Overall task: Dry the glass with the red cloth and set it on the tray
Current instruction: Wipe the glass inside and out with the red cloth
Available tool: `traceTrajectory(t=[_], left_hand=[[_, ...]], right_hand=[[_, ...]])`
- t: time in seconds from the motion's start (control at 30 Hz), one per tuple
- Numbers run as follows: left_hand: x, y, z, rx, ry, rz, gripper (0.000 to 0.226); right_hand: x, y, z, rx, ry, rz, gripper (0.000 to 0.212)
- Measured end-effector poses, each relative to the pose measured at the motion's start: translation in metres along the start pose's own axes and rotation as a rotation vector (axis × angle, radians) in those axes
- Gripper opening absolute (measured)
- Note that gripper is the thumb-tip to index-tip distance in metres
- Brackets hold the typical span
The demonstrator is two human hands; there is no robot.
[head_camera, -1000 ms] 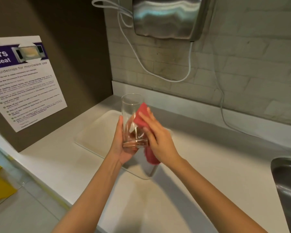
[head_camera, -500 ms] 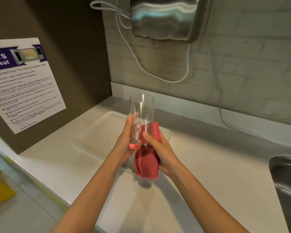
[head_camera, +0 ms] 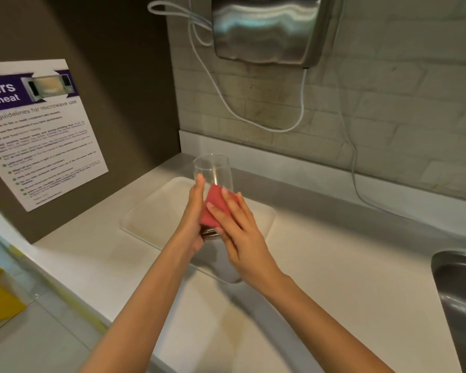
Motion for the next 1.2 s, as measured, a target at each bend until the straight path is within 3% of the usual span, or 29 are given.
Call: traceTrajectory(t=[0.13,0.23,0.37,0.47,0.7,0.9,1.03,1.2], left_hand=[[0.002,0.003,-0.017,0.044,-0.036,-0.015,0.051],[-0.002,0.015,-0.026,0.121,-0.024,-0.117,0.04],[-0.005,0.001,-0.023,0.319,-0.007,-0.077,0.054],[-0.006,-0.014,-0.016,0.221,0.007,-0.09,0.054],[-0.009,0.005,-0.016,0.179,-0.02,-0.189,0.069],[-0.007,0.003,-0.011,0.206,-0.047,-0.186,0.077],[-0.006,-0.008,-0.008,0.203,0.003,-0.093,0.049],[-0.01,-0.018,-0.008,0.465,-0.005,0.104,0.073]], right_hand=[[-0.026,-0.022,-0.002,0.107,0.024,-0.024,0.043],[-0.05,-0.041,-0.001,0.121,0.109,-0.015,0.041],[-0.026,-0.017,-0.012,0.157,-0.009,-0.075,0.038],[0.003,0.0,-0.012,0.109,-0.084,-0.116,0.039],[-0.038,-0.047,0.006,-0.087,0.113,0.081,0.042],[-0.02,-0.023,0.002,-0.058,-0.011,0.035,0.042],[-0.002,-0.013,0.02,-0.428,0.051,0.136,0.038],[0.016,0.005,0.065,-1.209,0.395,0.257,0.033]])
Point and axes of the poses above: each hand's wrist, its own x-axis away from the middle knuckle, its own y-axis out of the palm, z = x × y, the point moved 7 cm from there along -x, towards the middle knuckle, and after that the axes turned 15 degrees about -z, right-handed, at the moved point
